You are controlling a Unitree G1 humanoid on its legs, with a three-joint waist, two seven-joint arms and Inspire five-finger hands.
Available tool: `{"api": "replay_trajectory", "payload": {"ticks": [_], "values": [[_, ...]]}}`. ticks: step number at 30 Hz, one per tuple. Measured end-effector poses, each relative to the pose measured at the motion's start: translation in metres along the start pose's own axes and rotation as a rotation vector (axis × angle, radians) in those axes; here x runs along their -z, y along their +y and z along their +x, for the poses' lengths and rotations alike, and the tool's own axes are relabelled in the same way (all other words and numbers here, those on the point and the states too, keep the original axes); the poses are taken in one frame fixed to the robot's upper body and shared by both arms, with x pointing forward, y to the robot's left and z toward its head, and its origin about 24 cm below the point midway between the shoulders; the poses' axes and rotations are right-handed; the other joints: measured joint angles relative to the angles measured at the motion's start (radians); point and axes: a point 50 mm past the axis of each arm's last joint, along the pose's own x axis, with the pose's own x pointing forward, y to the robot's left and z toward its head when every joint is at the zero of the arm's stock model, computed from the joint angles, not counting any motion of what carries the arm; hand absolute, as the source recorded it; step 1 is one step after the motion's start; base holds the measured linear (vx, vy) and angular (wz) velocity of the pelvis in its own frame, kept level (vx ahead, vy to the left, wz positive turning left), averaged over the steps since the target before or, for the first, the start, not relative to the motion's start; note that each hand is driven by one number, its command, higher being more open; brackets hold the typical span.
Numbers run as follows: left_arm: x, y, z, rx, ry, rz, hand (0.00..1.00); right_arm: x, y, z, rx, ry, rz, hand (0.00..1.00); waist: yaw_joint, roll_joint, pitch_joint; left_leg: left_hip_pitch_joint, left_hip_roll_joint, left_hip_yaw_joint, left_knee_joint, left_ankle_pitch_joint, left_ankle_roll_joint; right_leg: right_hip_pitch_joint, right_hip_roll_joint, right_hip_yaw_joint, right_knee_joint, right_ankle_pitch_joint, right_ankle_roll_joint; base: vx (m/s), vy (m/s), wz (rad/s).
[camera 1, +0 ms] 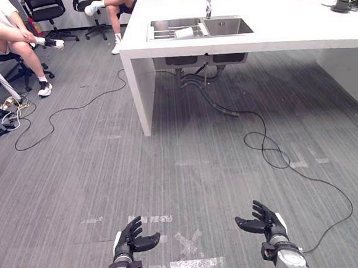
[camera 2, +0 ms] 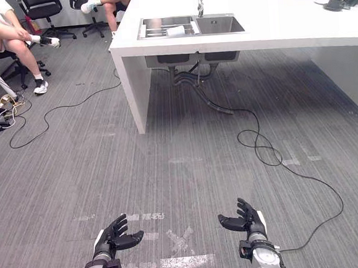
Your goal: Walk over to the sink, pick up the cup, carry it to the dishwasher, place the cup inside the dishwasher, then close the dishwasher door
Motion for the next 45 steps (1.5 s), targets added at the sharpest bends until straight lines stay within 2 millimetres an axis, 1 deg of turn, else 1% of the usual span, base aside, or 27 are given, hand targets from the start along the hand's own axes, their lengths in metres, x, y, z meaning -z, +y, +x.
{"api": "replay_trajectory", "payload": {"ticks": [2,10,14,28,31,33,37,38,40,41,42,43,44,45], "values": [[0.001,0.001,-0.001,-0.002,0.003,-0.001,0.9,0.0,-0.001,0.0,0.003,-0.001,0.001,0.9,0.0,-0.001,-0.001,0.0,-0.003,0.0,-0.013,0.012,0.004,0.0,-0.001,-0.001,-0.011,0.008,-0.011,0.0,0.0,0.0],[0.008,0.01,-0.005,-0.029,0.021,-0.023,0.9,-0.001,-0.005,0.0,0.013,-0.003,0.013,0.9,0.0,-0.002,-0.001,0.001,-0.006,-0.001,-0.032,0.029,0.011,-0.001,-0.001,-0.002,-0.024,0.019,-0.025,0.0,0.0,0.0],[0.01,0.012,-0.006,-0.037,0.026,-0.028,0.9,-0.002,-0.009,0.0,0.032,-0.006,0.023,0.9,0.0,-0.003,0.0,0.005,-0.007,-0.002,-0.045,0.035,0.013,-0.002,-0.002,-0.002,-0.026,0.019,-0.025,0.0,0.0,0.0],[0.006,0.009,-0.005,-0.027,0.008,-0.049,0.9,-0.002,-0.009,0.0,0.031,-0.009,0.036,0.9,0.0,-0.003,0.007,0.002,-0.007,0.003,-0.046,0.034,0.013,-0.007,-0.002,0.003,-0.024,0.018,-0.024,0.0,0.001,0.0],[0.002,0.007,-0.005,-0.023,-0.01,-0.068,0.9,-0.003,-0.008,0.0,0.03,-0.01,0.039,0.9,0.001,-0.002,0.014,-0.007,-0.007,0.006,-0.044,0.034,0.013,-0.019,-0.002,0.006,-0.019,0.018,-0.024,0.0,0.01,-0.04],[-0.002,0.006,-0.005,-0.02,-0.028,-0.068,0.9,-0.003,-0.007,0.001,0.029,-0.011,0.039,0.9,0.001,-0.001,0.028,-0.008,-0.007,0.009,-0.04,0.024,0.009,-0.02,-0.002,0.01,-0.012,0.014,-0.024,0.0,0.015,-0.05],[-0.008,0.005,-0.004,-0.017,-0.051,-0.069,0.9,-0.004,-0.006,0.001,0.027,-0.014,0.039,0.9,0.006,-0.001,0.037,-0.048,-0.005,0.031,0.017,-0.013,0.015,-0.054,-0.004,0.027,0.018,0.0,-0.022,0.03,0.021,-0.14],[-0.008,0.005,-0.004,-0.017,-0.052,-0.069,0.9,-0.004,-0.006,0.001,0.028,-0.013,0.039,0.9,0.007,0.0,0.038,-0.064,-0.003,0.04,0.045,-0.028,0.021,-0.066,-0.004,0.036,0.035,-0.009,-0.018,0.06,0.041,-0.23],[-0.009,0.005,-0.004,-0.016,-0.057,-0.07,0.9,-0.006,-0.006,0.002,0.029,-0.017,0.039,0.9,0.007,0.0,0.05,-0.081,-0.001,0.054,0.096,-0.068,0.022,-0.09,-0.007,0.049,0.097,-0.045,-0.013,0.06,0.044,-0.21],[-0.011,0.004,-0.004,-0.014,-0.064,-0.07,0.9,-0.007,-0.005,0.003,0.029,-0.022,0.039,0.9,0.007,-0.001,0.065,-0.087,-0.003,0.059,0.133,-0.098,0.022,-0.112,-0.014,0.055,0.163,-0.084,-0.003,0.05,0.05,-0.13],[-0.012,0.004,-0.003,-0.012,-0.067,-0.069,0.9,-0.007,-0.006,0.003,0.031,-0.021,0.039,0.9,0.005,-0.003,0.068,-0.094,-0.007,0.061,0.158,-0.117,0.028,-0.134,-0.022,0.056,0.217,-0.114,0.006,0.05,0.056,-0.1],[-0.012,0.002,-0.003,-0.007,-0.068,-0.067,0.9,-0.007,-0.006,0.003,0.032,-0.019,0.038,0.9,0.005,-0.004,0.07,-0.1,-0.011,0.063,0.183,-0.136,0.029,-0.16,-0.031,0.051,0.285,-0.141,0.024,0.07,0.065,-0.05],[-0.013,0.0,-0.003,0.001,-0.071,-0.062,0.9,-0.006,-0.006,0.003,0.034,-0.016,0.037,0.9,0.004,-0.003,0.077,-0.095,-0.012,0.064,0.204,-0.16,0.035,-0.197,-0.038,0.037,0.383,-0.155,0.037,0.07,0.057,-0.03],[-0.014,0.0,-0.003,0.004,-0.074,-0.061,0.9,-0.006,-0.005,0.003,0.033,-0.015,0.036,0.9,0.004,-0.003,0.084,-0.086,-0.012,0.063,0.208,-0.167,0.037,-0.212,-0.042,0.027,0.435,-0.156,0.039,0.11,0.073,0.04]]}}
